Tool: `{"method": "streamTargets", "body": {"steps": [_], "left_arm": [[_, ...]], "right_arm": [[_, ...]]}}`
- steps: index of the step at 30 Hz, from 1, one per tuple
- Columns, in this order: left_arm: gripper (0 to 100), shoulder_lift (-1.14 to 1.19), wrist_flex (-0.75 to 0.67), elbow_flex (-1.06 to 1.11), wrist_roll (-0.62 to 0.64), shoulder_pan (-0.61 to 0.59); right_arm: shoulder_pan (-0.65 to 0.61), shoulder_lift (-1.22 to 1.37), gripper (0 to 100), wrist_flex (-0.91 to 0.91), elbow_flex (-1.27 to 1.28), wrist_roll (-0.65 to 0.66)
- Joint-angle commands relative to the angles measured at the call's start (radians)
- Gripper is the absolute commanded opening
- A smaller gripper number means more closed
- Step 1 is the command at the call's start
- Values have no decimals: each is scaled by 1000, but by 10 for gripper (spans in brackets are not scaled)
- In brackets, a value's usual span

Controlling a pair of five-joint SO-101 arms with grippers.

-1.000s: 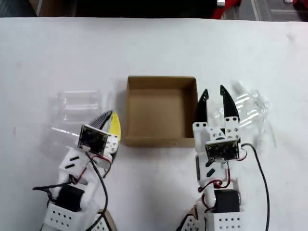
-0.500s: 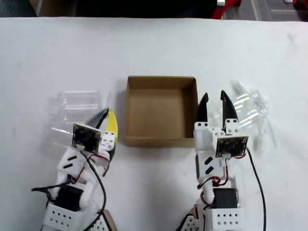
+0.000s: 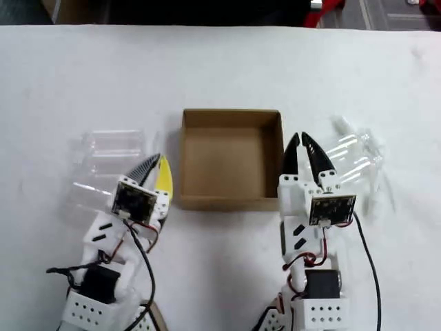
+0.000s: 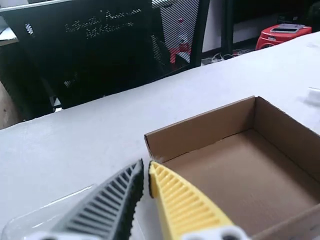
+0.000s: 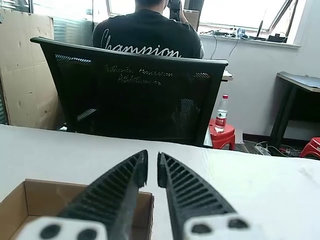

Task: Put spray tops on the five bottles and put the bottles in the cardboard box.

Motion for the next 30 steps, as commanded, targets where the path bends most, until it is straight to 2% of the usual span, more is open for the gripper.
{"method": "streamTargets", "body": {"steps": [1, 5, 11, 18, 23, 27, 30], "left_arm": [[24, 96, 92, -170, -20, 62], [24, 363, 81, -295, -23, 59], [24, 762, -23, -425, -11, 21], [24, 774, -63, -431, 138, -39], [24, 740, -87, -405, 140, -62], [24, 792, -92, -423, 138, -62], [24, 865, -92, -457, 87, -62]], "right_arm": [[8, -12, 21, -1, 9, -8], [8, -12, 22, -1, 9, -8], [8, -5, 22, -1, 9, -6], [16, -4, 17, 1, 9, -6], [12, -8, 17, 2, 9, -8], [1, -12, 17, 10, 9, -14], [-21, -12, 21, 35, 9, -6]]}}
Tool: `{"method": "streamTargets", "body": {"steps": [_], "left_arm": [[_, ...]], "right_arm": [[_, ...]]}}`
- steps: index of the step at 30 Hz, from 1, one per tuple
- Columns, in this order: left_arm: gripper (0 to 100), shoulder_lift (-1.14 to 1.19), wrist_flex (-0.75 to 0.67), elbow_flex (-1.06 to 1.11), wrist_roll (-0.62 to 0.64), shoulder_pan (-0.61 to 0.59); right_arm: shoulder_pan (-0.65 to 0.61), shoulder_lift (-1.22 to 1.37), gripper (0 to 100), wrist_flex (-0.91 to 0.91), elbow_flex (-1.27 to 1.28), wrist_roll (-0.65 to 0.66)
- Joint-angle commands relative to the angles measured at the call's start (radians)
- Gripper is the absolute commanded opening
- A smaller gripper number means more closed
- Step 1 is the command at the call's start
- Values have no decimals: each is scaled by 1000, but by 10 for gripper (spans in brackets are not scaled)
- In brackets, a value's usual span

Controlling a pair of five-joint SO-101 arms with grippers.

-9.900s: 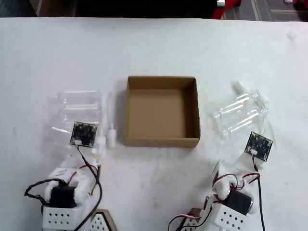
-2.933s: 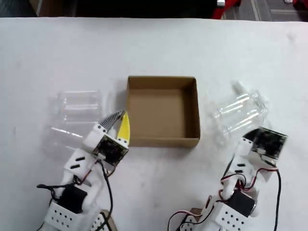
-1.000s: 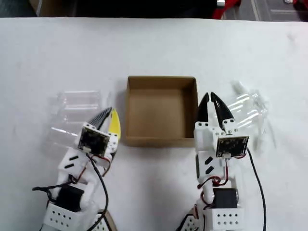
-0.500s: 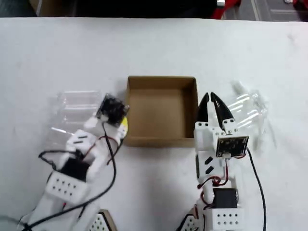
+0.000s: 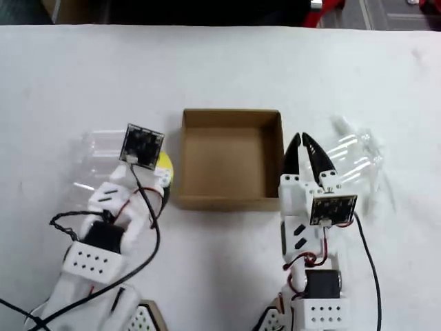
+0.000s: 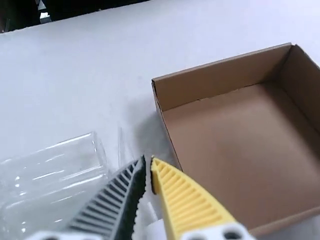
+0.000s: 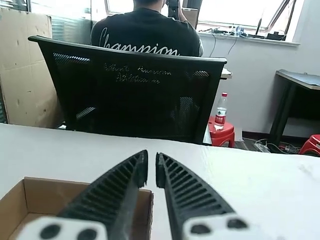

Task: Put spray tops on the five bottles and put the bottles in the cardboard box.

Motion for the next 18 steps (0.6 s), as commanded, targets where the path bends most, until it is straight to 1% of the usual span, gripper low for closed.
{"method": "streamTargets", "body": {"steps": [1, 4, 6, 9, 13, 18], "left_arm": [[24, 94, -28, -101, -46, -12], [24, 148, -28, -123, -49, -7], [24, 163, -55, -123, -52, -5], [24, 160, -126, -80, -57, -5], [24, 160, -233, -18, -57, -4], [24, 160, -252, -5, -57, -4]], "right_arm": [[-24, -12, 21, 16, 9, -2], [-28, -8, 17, 18, 9, 78], [-53, -4, 17, 19, 9, 115], [-70, -2, 17, 96, -38, 115], [-73, -1, 17, 303, -192, 114], [-73, 10, 17, 331, -222, 114]]}}
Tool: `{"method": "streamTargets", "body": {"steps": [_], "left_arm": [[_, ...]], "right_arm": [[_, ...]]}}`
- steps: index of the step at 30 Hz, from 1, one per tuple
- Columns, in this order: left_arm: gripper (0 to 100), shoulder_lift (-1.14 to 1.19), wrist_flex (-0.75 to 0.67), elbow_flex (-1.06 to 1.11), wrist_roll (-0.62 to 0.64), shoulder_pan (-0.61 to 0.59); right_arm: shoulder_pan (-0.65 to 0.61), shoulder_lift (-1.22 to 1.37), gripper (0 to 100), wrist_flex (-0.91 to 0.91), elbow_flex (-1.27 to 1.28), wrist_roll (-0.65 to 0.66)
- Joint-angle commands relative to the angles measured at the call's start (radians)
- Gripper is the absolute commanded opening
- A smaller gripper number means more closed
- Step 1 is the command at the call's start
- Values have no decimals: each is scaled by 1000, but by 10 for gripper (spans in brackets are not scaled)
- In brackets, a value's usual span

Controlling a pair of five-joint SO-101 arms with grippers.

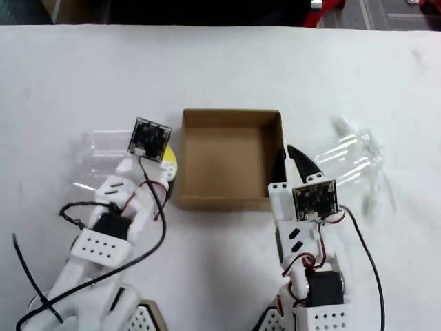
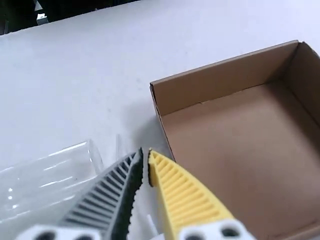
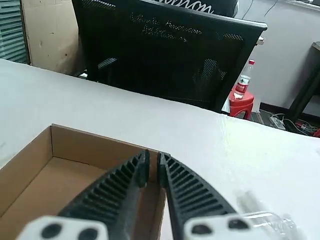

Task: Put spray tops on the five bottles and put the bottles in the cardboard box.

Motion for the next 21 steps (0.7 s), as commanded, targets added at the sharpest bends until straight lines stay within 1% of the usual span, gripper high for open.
{"method": "streamTargets", "body": {"steps": [1, 3, 5, 9, 12, 15, 17, 21], "left_arm": [[24, -2, -35, -8, -9, -2], [24, 4, -37, -8, -9, -2], [24, 5, -37, -5, -9, -2], [24, 5, -40, 8, -11, -10], [24, 5, -81, 32, -26, -10], [24, 5, -115, 55, -89, -5], [24, 5, -132, 63, -97, -2], [24, 7, -173, 84, -95, -1]], "right_arm": [[-2, 27, 17, 13, -77, 12], [4, 85, 17, 35, -133, 12], [4, 180, 17, 105, -238, 17], [5, 440, 17, 226, -491, 21], [16, 644, 17, 262, -644, 17], [94, 811, 17, 269, -761, 12], [170, 898, 17, 269, -832, 5], [321, 1049, 21, 260, -1008, -115]]}}
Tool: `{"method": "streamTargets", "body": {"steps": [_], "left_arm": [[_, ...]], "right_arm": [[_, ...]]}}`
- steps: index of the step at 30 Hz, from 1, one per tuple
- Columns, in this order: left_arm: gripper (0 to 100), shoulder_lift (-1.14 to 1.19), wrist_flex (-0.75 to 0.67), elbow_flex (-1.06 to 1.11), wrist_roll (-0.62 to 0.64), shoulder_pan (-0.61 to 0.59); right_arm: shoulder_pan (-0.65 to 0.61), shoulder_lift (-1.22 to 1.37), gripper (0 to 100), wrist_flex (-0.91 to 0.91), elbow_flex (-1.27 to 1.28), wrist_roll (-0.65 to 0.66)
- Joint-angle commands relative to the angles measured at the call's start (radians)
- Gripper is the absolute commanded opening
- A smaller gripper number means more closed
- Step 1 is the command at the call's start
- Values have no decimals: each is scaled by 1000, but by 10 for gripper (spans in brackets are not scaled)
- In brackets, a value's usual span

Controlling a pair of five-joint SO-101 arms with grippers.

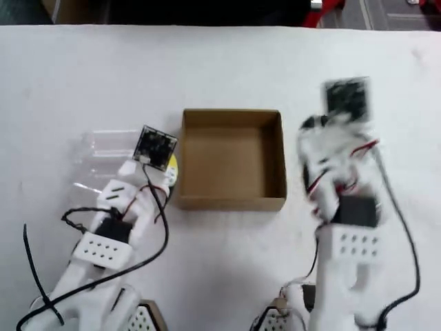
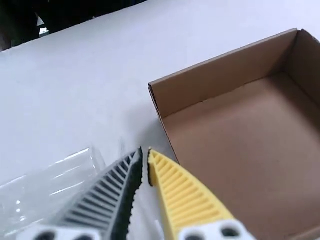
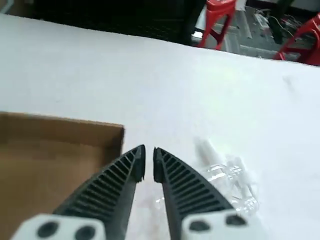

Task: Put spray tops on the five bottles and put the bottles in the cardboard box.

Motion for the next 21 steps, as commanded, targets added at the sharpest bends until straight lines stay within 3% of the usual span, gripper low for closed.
{"method": "streamTargets", "body": {"steps": [1, 5, 13, 21], "left_arm": [[24, 1, -80, 21, -8, -2], [24, -1, -110, 35, -8, -2], [24, -2, -109, 34, -8, -2], [24, -1, -109, 35, -15, 48]], "right_arm": [[131, 131, 21, -18, -206, -81], [197, 360, 21, -41, -420, -141], [219, 826, 22, 213, -833, -417], [228, 954, 22, 259, -902, -601]]}}
